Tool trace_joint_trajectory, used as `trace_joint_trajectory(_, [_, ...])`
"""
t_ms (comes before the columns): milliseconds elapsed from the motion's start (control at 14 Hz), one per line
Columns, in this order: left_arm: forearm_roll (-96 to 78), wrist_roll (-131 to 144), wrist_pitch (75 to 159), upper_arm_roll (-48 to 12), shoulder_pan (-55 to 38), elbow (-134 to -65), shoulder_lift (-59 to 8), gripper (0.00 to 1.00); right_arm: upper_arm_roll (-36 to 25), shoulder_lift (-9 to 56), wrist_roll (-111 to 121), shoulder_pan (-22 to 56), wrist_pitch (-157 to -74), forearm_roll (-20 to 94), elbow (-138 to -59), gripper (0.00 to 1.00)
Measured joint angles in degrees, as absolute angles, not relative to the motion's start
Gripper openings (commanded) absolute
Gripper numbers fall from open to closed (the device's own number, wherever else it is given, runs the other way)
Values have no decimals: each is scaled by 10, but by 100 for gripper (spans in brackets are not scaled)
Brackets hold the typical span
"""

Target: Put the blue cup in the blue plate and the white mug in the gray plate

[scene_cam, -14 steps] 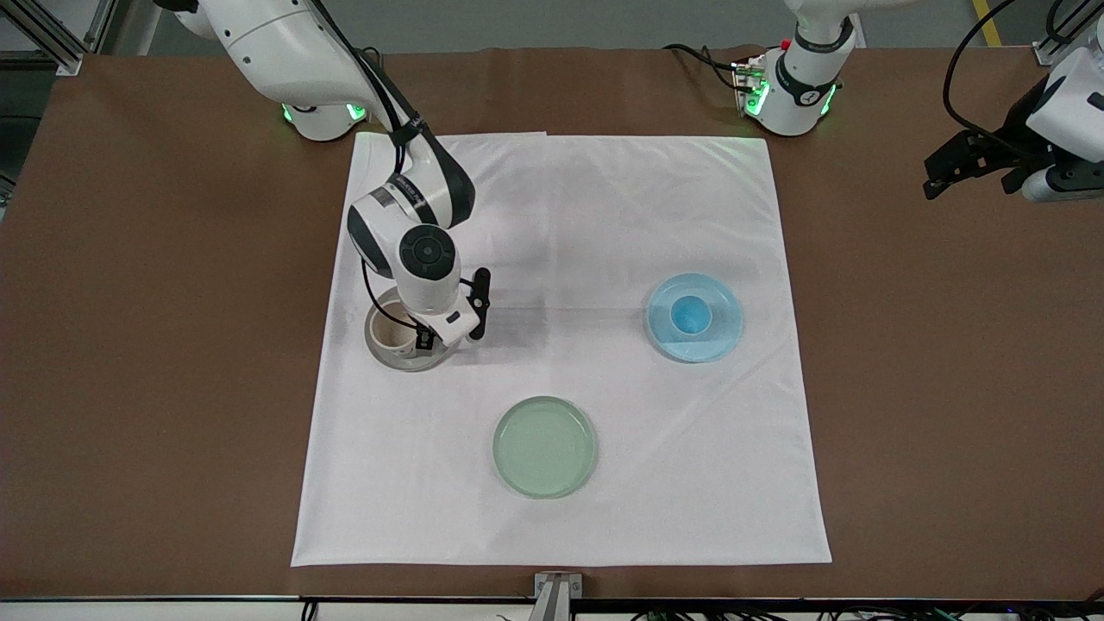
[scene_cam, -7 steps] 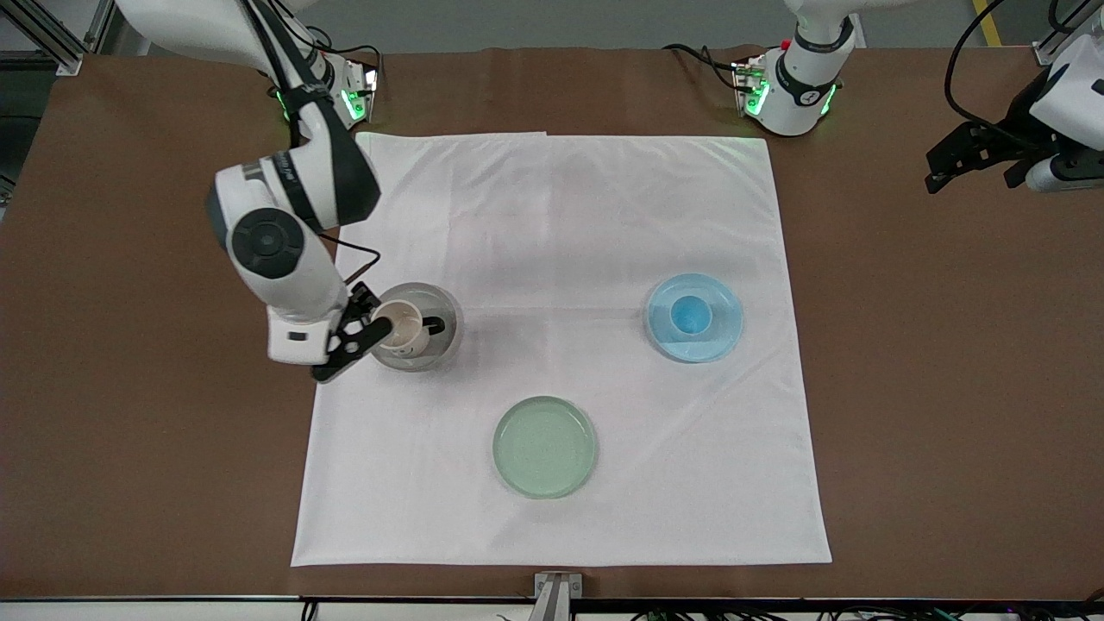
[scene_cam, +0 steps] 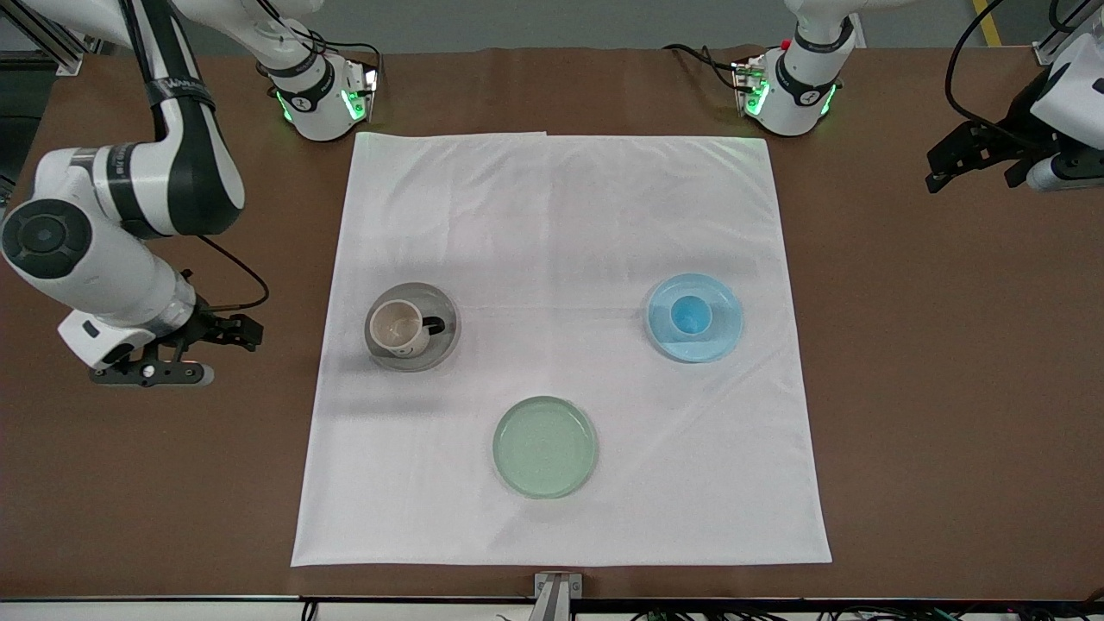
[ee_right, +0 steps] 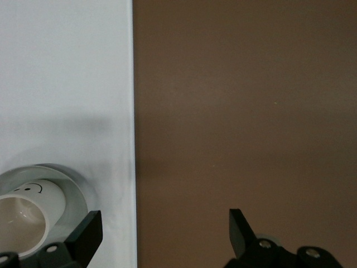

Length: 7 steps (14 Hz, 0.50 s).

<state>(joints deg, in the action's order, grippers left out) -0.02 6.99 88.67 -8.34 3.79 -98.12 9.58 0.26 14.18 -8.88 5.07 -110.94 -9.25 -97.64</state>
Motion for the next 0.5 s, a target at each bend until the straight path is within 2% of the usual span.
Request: trace_joint_trajectory(500, [0, 69, 886, -82, 38, -981, 99, 100, 3, 112, -134, 12, -1093, -54, -952, 100])
